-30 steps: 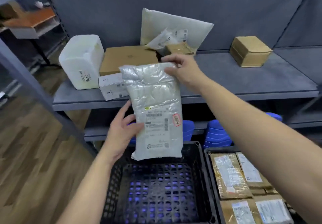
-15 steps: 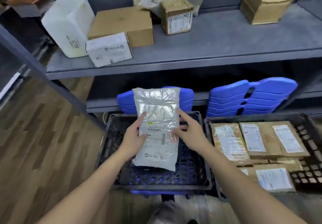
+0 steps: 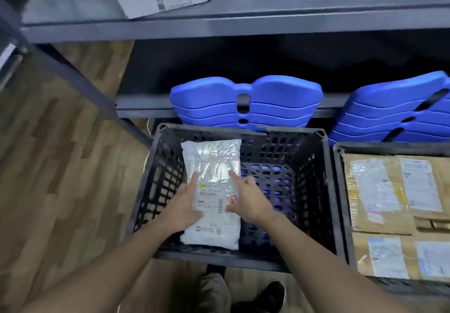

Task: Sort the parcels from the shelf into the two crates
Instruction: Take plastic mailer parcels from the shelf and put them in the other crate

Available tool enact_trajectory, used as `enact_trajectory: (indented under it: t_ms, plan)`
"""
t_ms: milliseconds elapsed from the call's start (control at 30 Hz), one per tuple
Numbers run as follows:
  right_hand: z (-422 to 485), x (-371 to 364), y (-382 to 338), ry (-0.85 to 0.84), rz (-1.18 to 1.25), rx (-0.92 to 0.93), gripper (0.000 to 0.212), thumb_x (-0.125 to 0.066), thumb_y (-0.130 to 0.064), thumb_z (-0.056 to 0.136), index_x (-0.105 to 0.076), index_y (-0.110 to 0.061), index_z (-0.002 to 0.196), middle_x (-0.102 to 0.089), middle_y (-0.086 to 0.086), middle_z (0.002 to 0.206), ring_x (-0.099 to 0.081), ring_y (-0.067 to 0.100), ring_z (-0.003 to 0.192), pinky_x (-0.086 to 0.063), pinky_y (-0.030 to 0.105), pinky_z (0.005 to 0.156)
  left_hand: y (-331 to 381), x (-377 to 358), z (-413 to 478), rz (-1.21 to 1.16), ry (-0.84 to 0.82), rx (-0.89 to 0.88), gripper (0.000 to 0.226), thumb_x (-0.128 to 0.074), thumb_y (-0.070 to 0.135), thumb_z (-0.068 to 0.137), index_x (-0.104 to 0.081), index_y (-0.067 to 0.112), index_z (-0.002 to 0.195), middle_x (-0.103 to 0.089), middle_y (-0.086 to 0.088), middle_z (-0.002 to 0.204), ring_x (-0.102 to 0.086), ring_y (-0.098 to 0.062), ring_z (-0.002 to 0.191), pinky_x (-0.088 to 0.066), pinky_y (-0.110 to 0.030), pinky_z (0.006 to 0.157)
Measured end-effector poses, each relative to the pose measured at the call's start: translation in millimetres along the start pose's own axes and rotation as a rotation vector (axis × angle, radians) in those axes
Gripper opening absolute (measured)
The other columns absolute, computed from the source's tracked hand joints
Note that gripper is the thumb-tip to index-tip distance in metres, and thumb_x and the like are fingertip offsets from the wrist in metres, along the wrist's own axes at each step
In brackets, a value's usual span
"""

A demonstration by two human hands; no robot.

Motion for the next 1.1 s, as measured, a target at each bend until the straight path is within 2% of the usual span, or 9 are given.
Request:
enact_trajectory:
  t_ms: [200,333,467,567,633,733,833,1000,1100]
  plan:
    - [64.1,-59.4,18.2,-0.101,-0.05,-0.088,0.115,-0.085,-0.028,0.086,-0.003,-0.03,0.166,-0.024,0.013,0.151,-0.058,0.028,0.117,-0.05,0.04,0.106,-43.2,-14.8,46.1,0.116,-0.059,0.125,0.12,-0.077,0.025,0.091,0.02,0.028,0.163,-0.023,-0.007,0.154,-0.039,-0.024,0.138,-0.04,-0.034,0.108]
    - [99.0,-89.0,33.9,-0.147,-0.15,-0.091,0.114,-0.085,-0.031,0.084,-0.004,-0.029,0.164,-0.032,0.013,0.146,-0.056,0.031,0.118,-0.051,0.041,0.102,-56.7,-21.1,74.3,0.317,-0.031,0.143,0.122,-0.079,0.018,0.087,0.016,0.022,0.164,-0.013,-0.009,0.157,-0.037,-0.025,0.135,-0.048,-0.032,0.101]
    - [115.3,-106.6,47.1,-0.16,-0.233,-0.074,0.115,-0.085,-0.035,0.084,-0.004,-0.028,0.165,-0.035,0.011,0.142,-0.051,0.031,0.124,-0.049,0.042,0.102,-54.1,-30.3,99.0,0.726,-0.07,0.01,0.131,-0.087,0.028,0.083,0.016,0.011,0.162,0.032,-0.016,0.165,0.0,-0.04,0.157,-0.034,-0.045,0.122]
    - [123.6,-108.4,55.6,-0.152,-0.349,0.003,0.115,-0.081,-0.054,0.081,-0.007,-0.027,0.166,-0.039,0.007,0.141,-0.04,0.029,0.131,-0.044,0.042,0.105,-49.7,-30.8,124.5,0.974,-0.101,-0.116,0.145,-0.088,0.046,0.077,0.026,0.007,0.158,0.048,-0.023,0.155,0.028,-0.044,0.153,-0.003,-0.055,0.129]
    - [128.1,-107.2,57.3,-0.153,-0.502,0.064,0.112,-0.072,-0.071,0.079,-0.014,-0.028,0.164,-0.037,0.007,0.144,-0.033,0.03,0.135,-0.04,0.046,0.108,-55.8,-30.2,141.1,0.968,-0.16,-0.101,0.154,-0.091,0.051,0.07,0.029,0.011,0.157,0.051,-0.022,0.153,0.032,-0.042,0.151,0.006,-0.053,0.128]
    - [133.0,-102.9,48.7,-0.086,-0.649,0.133,0.114,-0.056,-0.089,0.075,-0.018,-0.028,0.163,-0.005,0.012,0.167,-0.008,0.037,0.153,-0.025,0.06,0.12,-68.1,-37.9,148.5,0.905,-0.302,-0.026,0.161,-0.094,0.054,0.063,0.035,0.018,0.154,0.048,-0.018,0.155,0.026,-0.038,0.154,0.006,-0.048,0.129]
    - [151.2,-108.2,37.6,-0.115,-0.729,0.18,0.135,-0.055,-0.091,0.073,0.014,-0.017,0.163,0.042,0.011,0.162,0.035,0.034,0.152,-0.001,0.067,0.125,-73.0,-44.0,144.6,0.981,-0.346,-0.023,0.164,-0.089,0.065,0.06,0.036,0.015,0.152,0.043,-0.024,0.157,0.023,-0.041,0.154,0.003,-0.049,0.129]
    - [182.9,-118.8,40.8,-0.264,-0.76,0.132,0.155,-0.068,-0.088,0.064,0.031,-0.014,0.156,0.047,0.01,0.157,0.04,0.03,0.148,0.005,0.067,0.124,-75.2,-50.3,143.9,1.081,-0.29,-0.09,0.162,-0.079,0.079,0.061,0.031,0.006,0.155,0.027,-0.033,0.163,0.014,-0.049,0.155,0.002,-0.057,0.128]
    - [188.5,-118.2,47.2,-0.252,-0.763,0.131,0.157,-0.071,-0.087,0.062,0.032,-0.016,0.156,0.049,0.009,0.157,0.041,0.03,0.147,0.008,0.068,0.123,-72.6,-46.1,153.6,1.061,-0.211,-0.11,0.16,-0.079,0.077,0.064,0.032,0.005,0.154,0.034,-0.033,0.16,0.029,-0.05,0.149,0.015,-0.058,0.123]
Point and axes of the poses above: each hand's wrist, its own z-axis towards the middle knuckle, its own x-axis out of the back of the hand, y = z × x, the point moved 6 cm from there along z, towards the middle knuckle
